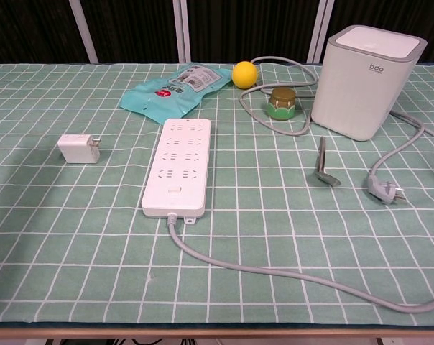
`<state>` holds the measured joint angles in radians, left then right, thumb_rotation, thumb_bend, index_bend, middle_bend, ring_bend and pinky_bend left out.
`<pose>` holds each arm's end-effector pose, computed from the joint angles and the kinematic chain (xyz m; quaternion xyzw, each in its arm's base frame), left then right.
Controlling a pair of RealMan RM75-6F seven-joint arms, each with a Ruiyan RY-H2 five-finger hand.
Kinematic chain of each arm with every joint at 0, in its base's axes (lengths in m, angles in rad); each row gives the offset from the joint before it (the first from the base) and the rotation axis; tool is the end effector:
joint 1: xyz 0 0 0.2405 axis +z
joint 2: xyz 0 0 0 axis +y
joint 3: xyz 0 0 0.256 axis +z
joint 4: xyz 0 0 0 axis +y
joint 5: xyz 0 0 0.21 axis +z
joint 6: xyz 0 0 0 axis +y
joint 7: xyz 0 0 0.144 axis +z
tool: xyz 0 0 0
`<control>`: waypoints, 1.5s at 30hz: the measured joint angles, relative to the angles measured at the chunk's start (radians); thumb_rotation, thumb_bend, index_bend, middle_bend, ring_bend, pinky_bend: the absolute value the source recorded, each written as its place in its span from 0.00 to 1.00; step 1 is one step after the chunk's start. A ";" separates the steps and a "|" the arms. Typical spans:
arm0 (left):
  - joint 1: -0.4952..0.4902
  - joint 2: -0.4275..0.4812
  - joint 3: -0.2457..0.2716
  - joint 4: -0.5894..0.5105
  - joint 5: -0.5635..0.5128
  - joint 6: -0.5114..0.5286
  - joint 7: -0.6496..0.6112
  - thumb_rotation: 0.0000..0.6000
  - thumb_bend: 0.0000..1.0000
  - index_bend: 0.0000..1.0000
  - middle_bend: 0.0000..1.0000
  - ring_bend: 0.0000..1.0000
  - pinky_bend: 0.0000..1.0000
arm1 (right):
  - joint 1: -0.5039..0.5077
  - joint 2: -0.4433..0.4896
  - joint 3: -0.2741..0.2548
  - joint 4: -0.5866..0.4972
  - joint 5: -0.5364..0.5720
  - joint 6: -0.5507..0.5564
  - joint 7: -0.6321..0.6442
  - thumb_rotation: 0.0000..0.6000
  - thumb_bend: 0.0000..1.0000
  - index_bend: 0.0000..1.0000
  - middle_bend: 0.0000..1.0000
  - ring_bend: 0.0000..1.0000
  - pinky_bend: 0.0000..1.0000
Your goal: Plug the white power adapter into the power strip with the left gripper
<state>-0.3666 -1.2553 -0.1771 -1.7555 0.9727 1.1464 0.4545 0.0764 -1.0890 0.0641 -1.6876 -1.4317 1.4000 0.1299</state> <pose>-0.2657 0.2689 0.0849 -0.6203 -0.4680 -0.2759 0.5657 -0.3117 -0.1796 0.1555 0.5481 -0.4762 0.4061 0.5550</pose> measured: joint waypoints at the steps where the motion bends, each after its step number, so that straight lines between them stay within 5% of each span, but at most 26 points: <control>1: -0.012 0.000 -0.006 -0.005 -0.023 -0.011 0.011 1.00 0.34 0.16 0.00 0.00 0.00 | 0.000 0.000 0.000 0.000 0.000 0.000 0.000 1.00 0.34 0.00 0.00 0.00 0.00; 20: -0.261 -0.071 -0.051 -0.008 -0.427 -0.087 0.235 1.00 0.34 0.28 0.00 0.00 0.00 | 0.001 0.004 0.001 -0.002 0.002 -0.005 0.013 1.00 0.34 0.00 0.00 0.00 0.00; 45: -0.344 -0.137 -0.011 0.018 -0.453 -0.062 0.211 1.00 0.34 0.28 0.00 0.00 0.00 | 0.000 0.005 0.000 -0.005 0.004 -0.007 0.016 1.00 0.34 0.00 0.00 0.00 0.00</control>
<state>-0.7109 -1.3919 -0.1879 -1.7372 0.5199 1.0847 0.6653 0.0767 -1.0839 0.0641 -1.6925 -1.4279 1.3930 0.1461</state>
